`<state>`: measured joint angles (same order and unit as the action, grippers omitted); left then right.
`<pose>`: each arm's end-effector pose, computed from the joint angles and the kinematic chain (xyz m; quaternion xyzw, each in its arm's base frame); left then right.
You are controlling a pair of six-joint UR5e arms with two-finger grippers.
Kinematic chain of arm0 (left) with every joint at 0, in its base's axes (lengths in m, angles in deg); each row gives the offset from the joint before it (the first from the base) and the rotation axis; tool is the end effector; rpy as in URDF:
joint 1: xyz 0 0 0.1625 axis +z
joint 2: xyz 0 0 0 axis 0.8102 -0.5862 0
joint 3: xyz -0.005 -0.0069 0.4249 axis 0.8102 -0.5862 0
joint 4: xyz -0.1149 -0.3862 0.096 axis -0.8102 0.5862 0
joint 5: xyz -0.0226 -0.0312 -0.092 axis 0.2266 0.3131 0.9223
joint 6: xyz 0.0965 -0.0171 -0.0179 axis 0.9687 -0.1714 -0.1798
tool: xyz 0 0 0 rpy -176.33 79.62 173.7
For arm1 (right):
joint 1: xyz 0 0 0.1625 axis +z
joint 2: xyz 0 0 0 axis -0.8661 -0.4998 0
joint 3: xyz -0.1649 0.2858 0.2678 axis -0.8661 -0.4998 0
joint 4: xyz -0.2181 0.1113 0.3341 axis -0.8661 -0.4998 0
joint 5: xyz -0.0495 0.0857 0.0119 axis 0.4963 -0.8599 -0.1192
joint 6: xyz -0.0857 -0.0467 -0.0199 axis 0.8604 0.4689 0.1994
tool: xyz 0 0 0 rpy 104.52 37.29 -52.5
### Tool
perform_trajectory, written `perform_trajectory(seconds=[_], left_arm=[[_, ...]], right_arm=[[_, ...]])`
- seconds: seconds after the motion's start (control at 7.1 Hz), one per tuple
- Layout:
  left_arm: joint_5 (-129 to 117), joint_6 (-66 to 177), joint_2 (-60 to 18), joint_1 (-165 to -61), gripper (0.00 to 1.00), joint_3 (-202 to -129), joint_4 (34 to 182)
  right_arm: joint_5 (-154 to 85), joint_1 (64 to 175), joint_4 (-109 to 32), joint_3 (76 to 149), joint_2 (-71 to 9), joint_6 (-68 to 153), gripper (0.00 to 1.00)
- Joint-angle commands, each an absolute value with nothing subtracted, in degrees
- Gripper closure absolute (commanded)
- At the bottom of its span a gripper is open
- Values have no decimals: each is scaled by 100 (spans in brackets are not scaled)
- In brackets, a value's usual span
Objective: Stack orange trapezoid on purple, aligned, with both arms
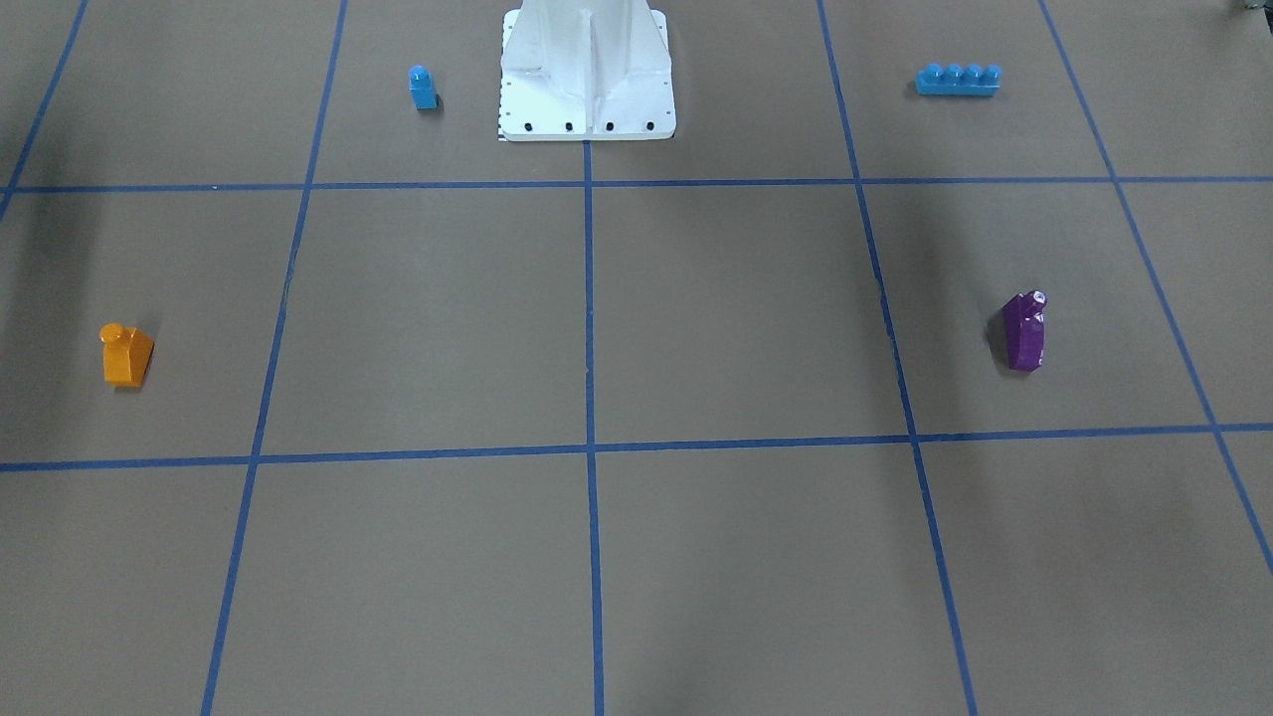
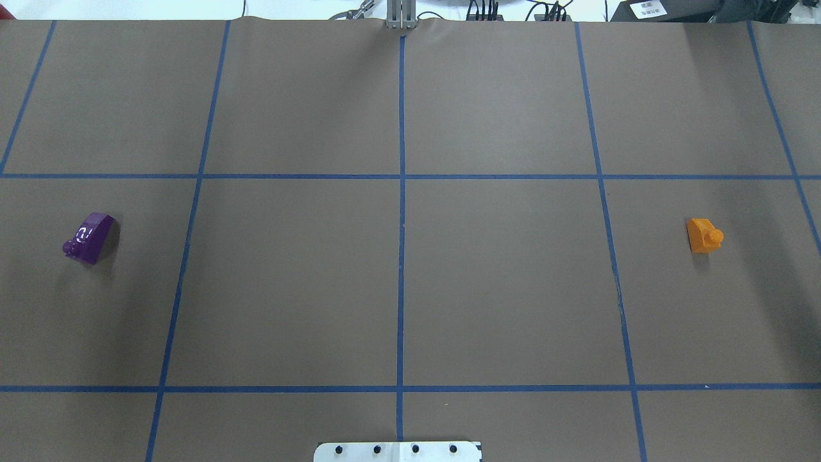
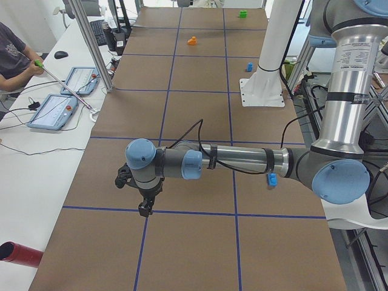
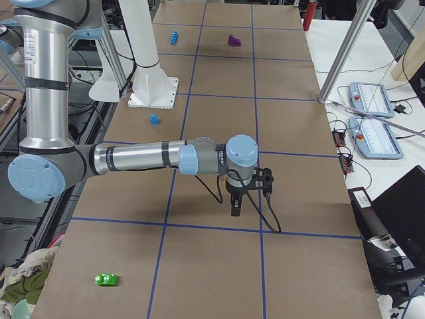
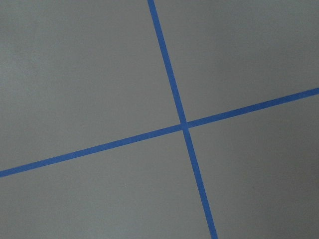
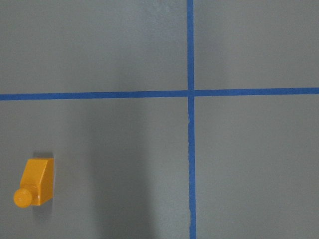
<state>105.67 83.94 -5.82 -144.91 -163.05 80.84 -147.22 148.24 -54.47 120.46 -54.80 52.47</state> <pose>-0.0722 -0.5280 0.6334 0.0660 0.3642 0.1116 0.9223 0.0477 -0.4668 0.5990 0.0076 -0.3890 0.0220 0.9209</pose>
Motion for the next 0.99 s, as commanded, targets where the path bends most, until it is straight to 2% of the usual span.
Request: perform_trajectory(seconds=[0.0,0.42,0.85], left_arm=[[10544,8403,-581,-14491,0,-16344,8091],[10570,8386,-590,-14369,0,-16608,8143],[10632,7539,-607,-13553,0,-17398,8169]], right_arm=[[-14729,14825,-5447,12060,-5489,5247,0],[-14738,14825,-5447,12087,-5463,5238,0],[-14791,14825,-5474,12280,-5244,4940,0]])
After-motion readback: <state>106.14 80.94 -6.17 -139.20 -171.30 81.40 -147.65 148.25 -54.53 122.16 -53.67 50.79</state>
